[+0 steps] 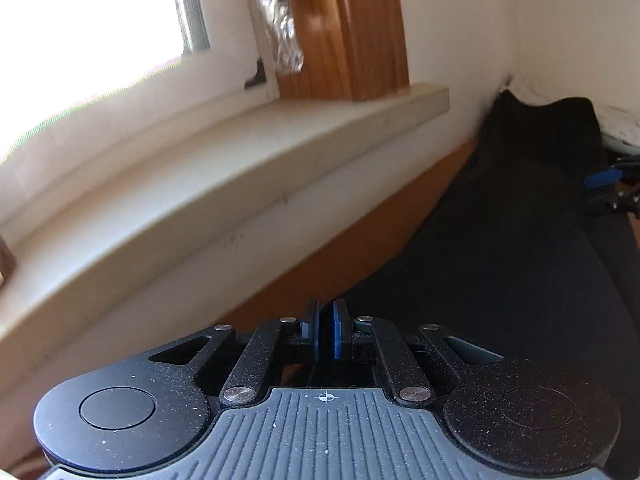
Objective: Fold clothes
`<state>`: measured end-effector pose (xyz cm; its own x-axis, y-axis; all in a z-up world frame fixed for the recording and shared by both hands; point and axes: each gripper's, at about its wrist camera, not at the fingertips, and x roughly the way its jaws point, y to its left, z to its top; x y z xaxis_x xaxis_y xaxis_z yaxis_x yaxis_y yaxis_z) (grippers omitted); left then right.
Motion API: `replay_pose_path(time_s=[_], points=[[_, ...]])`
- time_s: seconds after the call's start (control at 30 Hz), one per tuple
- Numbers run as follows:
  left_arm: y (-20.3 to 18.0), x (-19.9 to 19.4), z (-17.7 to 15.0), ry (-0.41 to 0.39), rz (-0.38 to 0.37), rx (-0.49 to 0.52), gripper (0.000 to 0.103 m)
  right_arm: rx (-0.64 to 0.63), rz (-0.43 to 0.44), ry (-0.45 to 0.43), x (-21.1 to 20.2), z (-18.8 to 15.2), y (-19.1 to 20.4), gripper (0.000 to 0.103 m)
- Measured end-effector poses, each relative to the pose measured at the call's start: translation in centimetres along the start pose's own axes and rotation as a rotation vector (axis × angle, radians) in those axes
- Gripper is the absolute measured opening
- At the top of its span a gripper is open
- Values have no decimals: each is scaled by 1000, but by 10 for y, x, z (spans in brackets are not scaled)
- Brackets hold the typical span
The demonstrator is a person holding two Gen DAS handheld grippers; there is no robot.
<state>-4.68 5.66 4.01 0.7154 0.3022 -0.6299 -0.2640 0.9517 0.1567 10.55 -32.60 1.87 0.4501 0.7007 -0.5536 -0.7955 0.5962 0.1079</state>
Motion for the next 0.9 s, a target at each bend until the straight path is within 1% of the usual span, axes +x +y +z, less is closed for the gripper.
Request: replay_pose_path(time_s=[0.07, 0.13, 0.2, 0.27, 0.3, 0.37, 0.5, 0.6, 0.67, 0.73, 0.77, 0.8, 0.87, 0.9], points=[[3, 2, -2, 14, 5, -13, 17, -4, -3, 2, 0, 0, 1, 77], [5, -1, -1, 12, 35, -16, 43, -7, -5, 3, -1, 0, 2, 77], [11, -10, -2, 4, 73, -24, 57, -9, -6, 4, -2, 0, 2, 77], [16, -25, -4, -9, 93, -25, 61, -9, -7, 5, -3, 1, 2, 77], [19, -35, -7, -19, 100, -24, 70, -11, -10, 6, -3, 1, 2, 77], [26, -60, -15, -41, 113, -19, 79, -21, -18, 9, -2, 2, 4, 77], [48, -115, -38, -71, 140, -45, 82, -35, -28, 13, -1, 2, 6, 78], [76, -161, -63, -80, 166, -77, 80, -44, -35, 16, -1, 2, 7, 79], [98, -182, -81, -64, 197, -106, 73, -44, -33, 17, 0, 3, 7, 81], [122, -197, -98, -45, 210, -142, 61, -41, -30, 19, 1, 3, 6, 83], [133, -204, -107, -29, 202, -155, 57, -41, -30, 20, 1, 4, 6, 84], [142, -209, -116, -8, 187, -158, 57, -42, -31, 22, 2, 4, 6, 84], [151, -214, -129, 31, 193, -138, 60, -51, -40, 25, 2, 5, 8, 85], [154, -215, -135, 50, 198, -123, 66, -56, -44, 27, 3, 5, 9, 85]])
